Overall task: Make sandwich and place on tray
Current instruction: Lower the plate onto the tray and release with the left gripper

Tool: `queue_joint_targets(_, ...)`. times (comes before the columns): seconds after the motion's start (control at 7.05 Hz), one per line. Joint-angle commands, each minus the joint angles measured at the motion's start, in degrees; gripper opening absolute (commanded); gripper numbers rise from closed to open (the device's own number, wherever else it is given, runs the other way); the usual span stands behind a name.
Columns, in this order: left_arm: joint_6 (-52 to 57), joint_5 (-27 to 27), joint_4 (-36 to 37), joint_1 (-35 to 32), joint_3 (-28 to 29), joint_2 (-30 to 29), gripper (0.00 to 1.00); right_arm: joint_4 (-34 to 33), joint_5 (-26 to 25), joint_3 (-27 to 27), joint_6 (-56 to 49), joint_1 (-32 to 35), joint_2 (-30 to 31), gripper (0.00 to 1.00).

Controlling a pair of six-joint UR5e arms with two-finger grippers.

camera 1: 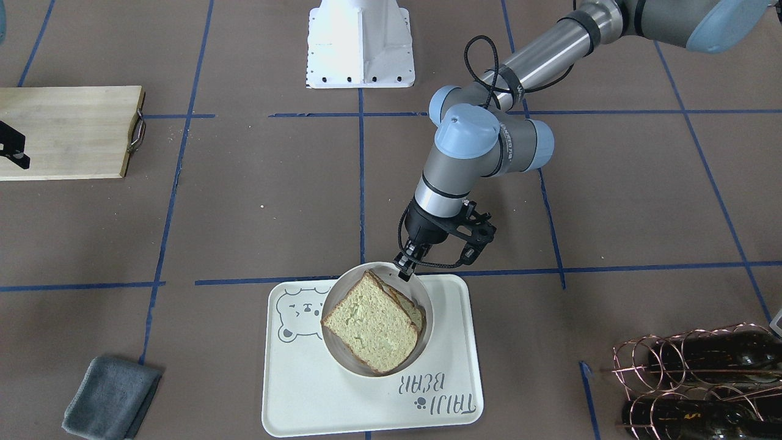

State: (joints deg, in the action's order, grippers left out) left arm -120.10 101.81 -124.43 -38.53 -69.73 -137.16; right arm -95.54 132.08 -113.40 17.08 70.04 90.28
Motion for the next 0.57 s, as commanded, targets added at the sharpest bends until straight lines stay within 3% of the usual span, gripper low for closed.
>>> queue_joint_targets(0.0, -0.57, -0.73, -3.96, -0.23, 7.99, -3.80, 0.00, 0.00, 0.28, 0.37, -0.29, 0.71, -0.02, 1.00)
queue_joint_targets(0.43, -0.75, -1.88, -6.26, -0.14, 10.93, -4.87, 0.00, 0.00, 0.19, 0.37, -0.12, 0.80, -0.19, 1.00)
